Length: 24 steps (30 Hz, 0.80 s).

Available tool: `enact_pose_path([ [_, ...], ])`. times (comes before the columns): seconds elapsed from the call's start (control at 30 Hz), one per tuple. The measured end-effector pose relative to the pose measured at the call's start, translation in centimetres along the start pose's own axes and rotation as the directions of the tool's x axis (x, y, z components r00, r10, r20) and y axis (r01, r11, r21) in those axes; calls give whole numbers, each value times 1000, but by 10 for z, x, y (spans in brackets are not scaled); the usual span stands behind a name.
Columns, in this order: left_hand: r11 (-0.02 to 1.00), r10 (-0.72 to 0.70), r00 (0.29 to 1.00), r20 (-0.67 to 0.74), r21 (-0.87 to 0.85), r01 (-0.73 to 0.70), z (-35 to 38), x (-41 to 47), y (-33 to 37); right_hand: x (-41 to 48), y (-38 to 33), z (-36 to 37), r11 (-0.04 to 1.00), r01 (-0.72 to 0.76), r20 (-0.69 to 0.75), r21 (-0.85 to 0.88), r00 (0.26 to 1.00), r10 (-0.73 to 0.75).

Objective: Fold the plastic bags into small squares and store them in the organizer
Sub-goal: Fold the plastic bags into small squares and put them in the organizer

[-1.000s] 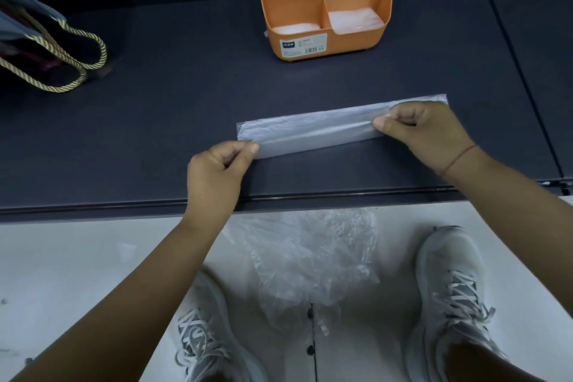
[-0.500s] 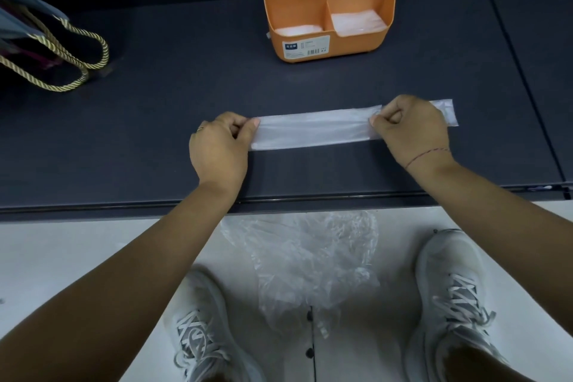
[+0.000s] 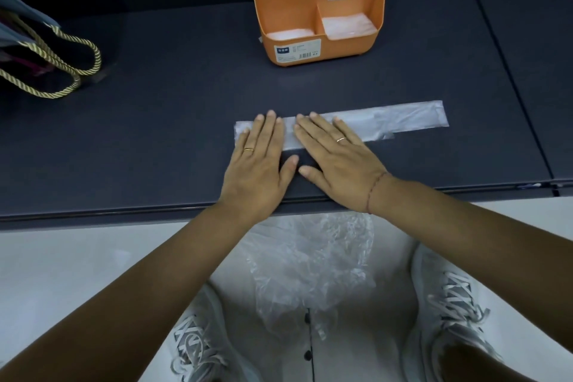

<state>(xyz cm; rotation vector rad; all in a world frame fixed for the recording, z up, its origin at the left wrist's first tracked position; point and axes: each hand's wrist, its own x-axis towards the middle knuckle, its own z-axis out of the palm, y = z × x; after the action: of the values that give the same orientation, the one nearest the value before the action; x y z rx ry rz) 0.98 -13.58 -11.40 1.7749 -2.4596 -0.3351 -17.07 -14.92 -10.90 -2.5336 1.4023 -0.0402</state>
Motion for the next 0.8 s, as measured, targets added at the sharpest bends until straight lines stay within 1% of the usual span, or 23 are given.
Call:
enact_pose_path([
  [0.07,998,-27,1000,4,54,26,4,-4,-8,-7,9,2,996,-47,40,-77,998,50],
  [0.23,989,-108,994,1,101,108,1,-14,-8,-34,37,-3,974,-198,15,-112,980,201],
  [0.37,981,-148,989,13,126,146,1,-20,-12,-51,60,-8,946,-311,-12,-88,950,311],
  [0.47,981,-146,989,-6,125,145,2,-22,-14,-61,79,-12,907,-417,-40,-61,909,415],
  [0.53,982,-144,989,-14,124,145,3,-23,-15,-69,93,-14,872,-490,-85,-16,869,487],
  [0.6,982,-138,990,-29,126,140,5,-23,-15,-75,107,-15,832,-551,-147,69,819,555],
  [0.67,982,-136,990,-38,126,140,6,-23,-16,-77,116,-19,786,-590,-214,183,757,618],
  [0.73,982,-136,990,-36,126,140,6,-23,-16,-74,122,-25,735,-626,-281,262,679,678],
  [0.8,982,-137,990,-37,126,141,6,-23,-17,-66,125,-31,675,-663,-285,323,612,738],
])
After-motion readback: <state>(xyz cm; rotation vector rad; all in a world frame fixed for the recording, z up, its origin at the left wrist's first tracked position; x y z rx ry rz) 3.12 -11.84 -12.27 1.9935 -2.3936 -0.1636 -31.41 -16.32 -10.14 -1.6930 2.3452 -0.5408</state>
